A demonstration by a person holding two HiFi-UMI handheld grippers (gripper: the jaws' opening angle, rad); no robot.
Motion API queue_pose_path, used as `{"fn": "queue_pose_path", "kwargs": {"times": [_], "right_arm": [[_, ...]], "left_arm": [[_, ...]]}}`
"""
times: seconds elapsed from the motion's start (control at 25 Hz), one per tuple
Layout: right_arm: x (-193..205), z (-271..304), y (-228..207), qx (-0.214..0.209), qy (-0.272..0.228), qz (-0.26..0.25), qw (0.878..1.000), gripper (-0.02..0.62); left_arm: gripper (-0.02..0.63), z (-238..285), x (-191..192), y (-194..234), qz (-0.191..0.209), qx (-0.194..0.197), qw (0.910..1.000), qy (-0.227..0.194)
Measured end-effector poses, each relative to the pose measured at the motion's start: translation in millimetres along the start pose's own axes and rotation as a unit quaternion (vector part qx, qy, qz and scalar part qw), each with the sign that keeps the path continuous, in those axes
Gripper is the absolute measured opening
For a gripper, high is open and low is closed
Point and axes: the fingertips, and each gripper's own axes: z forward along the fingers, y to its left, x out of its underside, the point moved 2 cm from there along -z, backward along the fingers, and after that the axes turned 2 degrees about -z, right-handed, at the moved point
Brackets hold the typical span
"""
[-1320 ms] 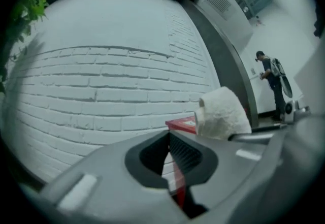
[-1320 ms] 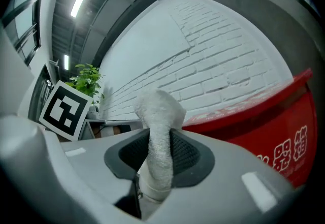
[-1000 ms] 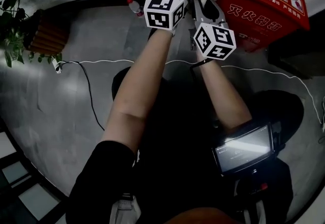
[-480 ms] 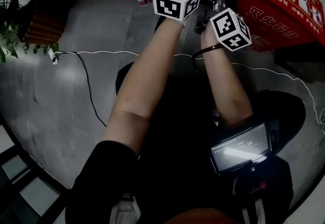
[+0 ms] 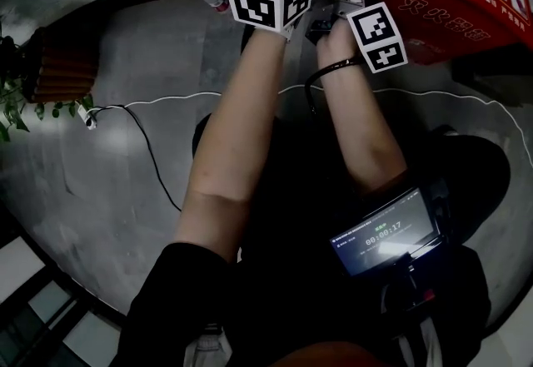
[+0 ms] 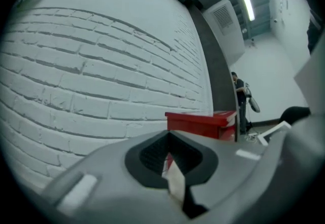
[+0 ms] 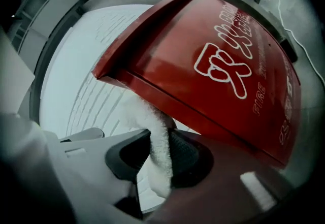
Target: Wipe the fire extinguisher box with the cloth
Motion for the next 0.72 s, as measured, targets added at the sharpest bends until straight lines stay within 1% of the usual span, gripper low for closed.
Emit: {"fn": "queue_pose_path", "kwargs": {"times": [0.12, 0.24, 0.36, 0.6, 0.72], "right_arm": [[6.2, 0.6, -12.4, 0.023, -0.003, 0.032, 0.999, 0.101], [13.2, 2.7, -30.1, 0.046, -0.003, 0.059, 0.997, 0.101], [16.7, 6.2, -44.6, 0.062, -0.007, 0.072, 0.995, 0.101], [28.1, 17.5, -63.7, 0.093, -0.011, 0.095, 0.991, 0.101], [38.2, 22.2, -79.2, 0.115, -0.006, 0.107, 0.988, 0.101]], "left_arm": [[0.000, 2.9, 6.4, -2.6, 0.001, 0.015, 0.9998, 0.009], [0.000, 4.0, 14.1, -2.5, -0.002, 0.022, 0.9996, 0.018], [0.000, 6.1, 23.1, -0.6, -0.007, 0.026, 0.9993, 0.027], [0.000, 9.9, 62.0, 12.1, -0.006, 0.019, 0.9968, 0.077], [0.000, 11.3, 75.1, 17.3, -0.013, 0.017, 0.9957, 0.091]]}}
